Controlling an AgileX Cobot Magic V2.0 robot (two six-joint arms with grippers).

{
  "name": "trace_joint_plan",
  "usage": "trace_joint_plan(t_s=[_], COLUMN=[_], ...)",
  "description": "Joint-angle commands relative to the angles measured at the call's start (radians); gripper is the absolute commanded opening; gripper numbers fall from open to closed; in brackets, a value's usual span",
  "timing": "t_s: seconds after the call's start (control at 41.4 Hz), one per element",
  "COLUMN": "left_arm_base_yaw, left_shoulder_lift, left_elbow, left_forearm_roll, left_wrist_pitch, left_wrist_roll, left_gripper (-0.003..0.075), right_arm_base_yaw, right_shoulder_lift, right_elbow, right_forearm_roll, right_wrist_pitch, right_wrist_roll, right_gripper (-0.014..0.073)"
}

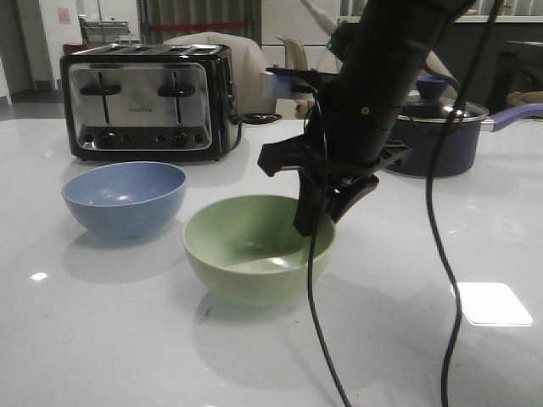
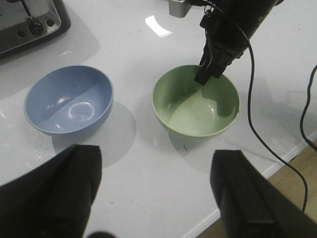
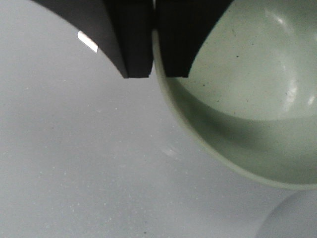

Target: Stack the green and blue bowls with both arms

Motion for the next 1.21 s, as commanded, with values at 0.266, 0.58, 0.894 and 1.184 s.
trace_joint_plan(t_s=[0.266,0.58,0.894,1.184], left_arm_base_yaw=[-0.008,-0.008,-0.008,-0.008], left_shoulder_lift=[0.000,0.000,0.000,0.000], left_elbow=[-0.032,-0.032,-0.032,-0.032], left_forearm_roll=[-0.011,-0.011,-0.011,-0.011], left_wrist_pitch=[-0.071,-0.071,-0.071,-0.071], left_wrist_roll=[0.001,0.001,0.001,0.001], left_gripper=[0.0508,0.0507,0.0507,0.0507], right_arm_base_yaw=[-0.004,0.081,0.088,0.088], right_shoulder_lift=[-0.146,-0.497,-0.891,-1.112], right_elbow=[-0.029,0.116,0.418,0.598], right_forearm_roll=[-0.004,-0.162,-0.231,-0.237], right_wrist_pitch=[-0.013,0.000,-0.005,-0.020], right_wrist_roll=[-0.009,-0.003,0.163,0.164], right_gripper=[0.0514,0.0496,0.0496,0.0496])
